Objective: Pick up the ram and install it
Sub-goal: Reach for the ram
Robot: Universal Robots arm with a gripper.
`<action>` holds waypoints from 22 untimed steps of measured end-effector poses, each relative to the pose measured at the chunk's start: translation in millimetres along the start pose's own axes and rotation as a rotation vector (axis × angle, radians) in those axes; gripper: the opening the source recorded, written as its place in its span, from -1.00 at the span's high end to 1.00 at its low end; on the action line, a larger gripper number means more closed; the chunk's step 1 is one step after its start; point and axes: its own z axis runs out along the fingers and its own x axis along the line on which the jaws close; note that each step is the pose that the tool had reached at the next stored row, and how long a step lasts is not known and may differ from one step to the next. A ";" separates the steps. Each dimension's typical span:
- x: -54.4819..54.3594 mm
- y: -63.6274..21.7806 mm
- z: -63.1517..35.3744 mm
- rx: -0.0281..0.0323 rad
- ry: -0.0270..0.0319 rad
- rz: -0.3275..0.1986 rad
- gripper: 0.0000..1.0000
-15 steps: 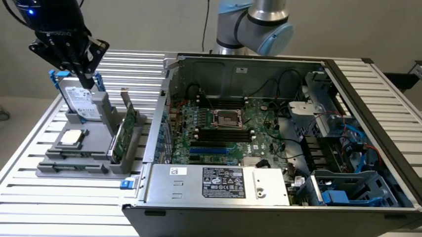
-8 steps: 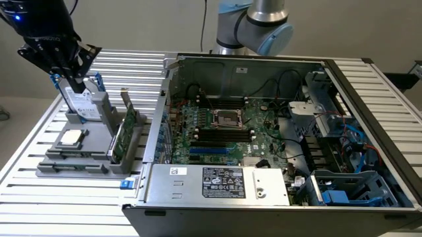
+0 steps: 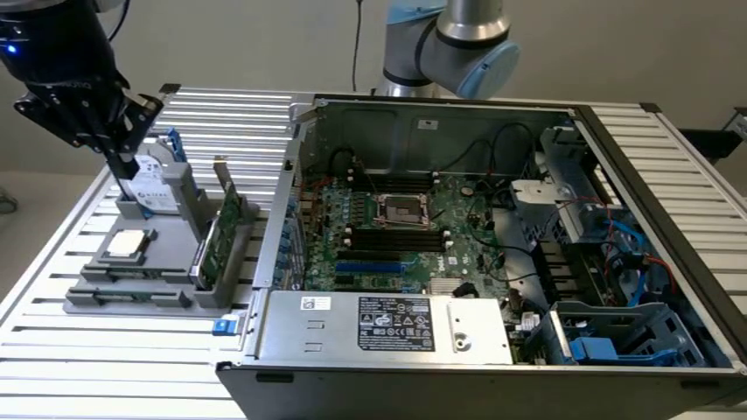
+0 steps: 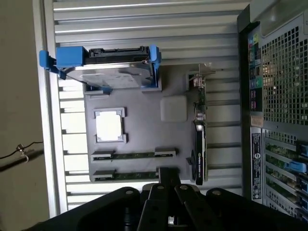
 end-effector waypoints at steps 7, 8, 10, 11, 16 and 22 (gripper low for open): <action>2.2 -15.1 5.5 0.0004 0.0047 -0.003 0.79; 2.4 -16.9 6.2 0.0004 0.0050 -0.004 0.79; 3.1 -19.7 7.7 0.0004 0.0053 -0.006 0.79; 3.8 -20.6 8.4 0.0005 0.0055 -0.008 0.79; 13.3 -22.4 14.4 0.0005 0.0056 -0.017 0.79; 33.4 -24.0 23.5 0.0007 0.0059 -0.030 0.79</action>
